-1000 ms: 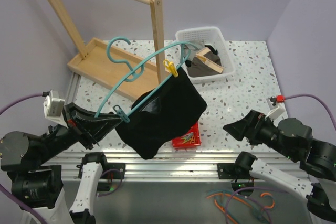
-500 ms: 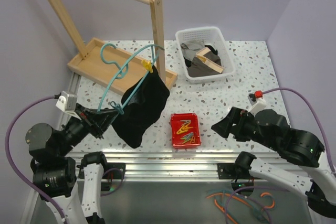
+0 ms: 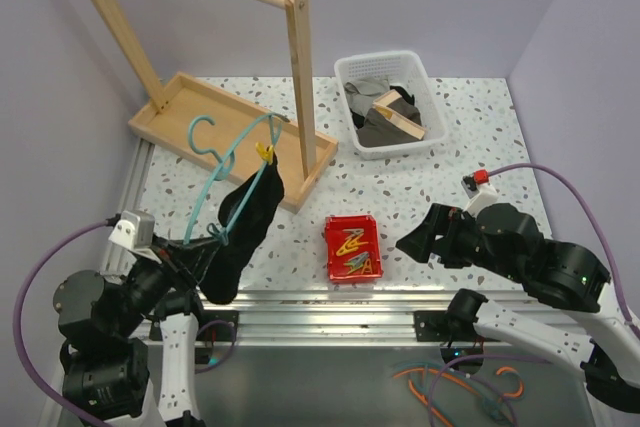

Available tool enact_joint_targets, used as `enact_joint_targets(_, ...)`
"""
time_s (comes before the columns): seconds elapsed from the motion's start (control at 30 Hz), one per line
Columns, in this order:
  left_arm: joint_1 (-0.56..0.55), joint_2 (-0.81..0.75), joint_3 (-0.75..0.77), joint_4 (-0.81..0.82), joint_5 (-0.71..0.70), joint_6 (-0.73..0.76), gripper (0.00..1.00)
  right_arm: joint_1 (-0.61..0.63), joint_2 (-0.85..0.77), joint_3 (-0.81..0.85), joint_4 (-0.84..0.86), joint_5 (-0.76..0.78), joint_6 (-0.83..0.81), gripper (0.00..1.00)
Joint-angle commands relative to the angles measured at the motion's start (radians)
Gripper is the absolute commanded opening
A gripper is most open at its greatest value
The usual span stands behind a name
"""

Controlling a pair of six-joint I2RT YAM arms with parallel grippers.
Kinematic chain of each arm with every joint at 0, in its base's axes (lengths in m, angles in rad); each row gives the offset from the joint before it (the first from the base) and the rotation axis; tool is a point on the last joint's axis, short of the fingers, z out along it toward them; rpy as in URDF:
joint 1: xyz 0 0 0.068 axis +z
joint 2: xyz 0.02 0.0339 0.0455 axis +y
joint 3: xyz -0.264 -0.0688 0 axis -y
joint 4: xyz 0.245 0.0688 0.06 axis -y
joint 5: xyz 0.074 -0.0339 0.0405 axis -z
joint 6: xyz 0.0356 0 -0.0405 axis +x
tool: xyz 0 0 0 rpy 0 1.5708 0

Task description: Remove the underwear clipped to the hanger

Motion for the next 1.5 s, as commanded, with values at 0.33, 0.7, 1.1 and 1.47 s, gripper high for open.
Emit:
enact_joint_targets(0.33, 0.026, -0.04, 0.046, -0.091, 0.134, 0.02, 0.0, -0.003, -0.005, -0.024, 0.034, -0.005, -0.033, 0.92)
enact_joint_targets(0.7, -0.003, -0.081, -0.154, 0.115, 0.385, -0.064, 0.0, -0.003, -0.006, -0.083, 0.07, -0.03, -0.019, 0.92)
enact_joint_targets(1.1, 0.009, 0.343, 0.194, 0.472, 0.384, -0.244, 0.0, -0.003, 0.069, -0.069, 0.176, -0.038, -0.073, 0.93)
enact_joint_targets(1.47, -0.013, 0.427, -0.153, 1.159, 0.574, -0.715, 0.0, -0.003, 0.097, -0.052, 0.2, -0.03, -0.105, 0.94)
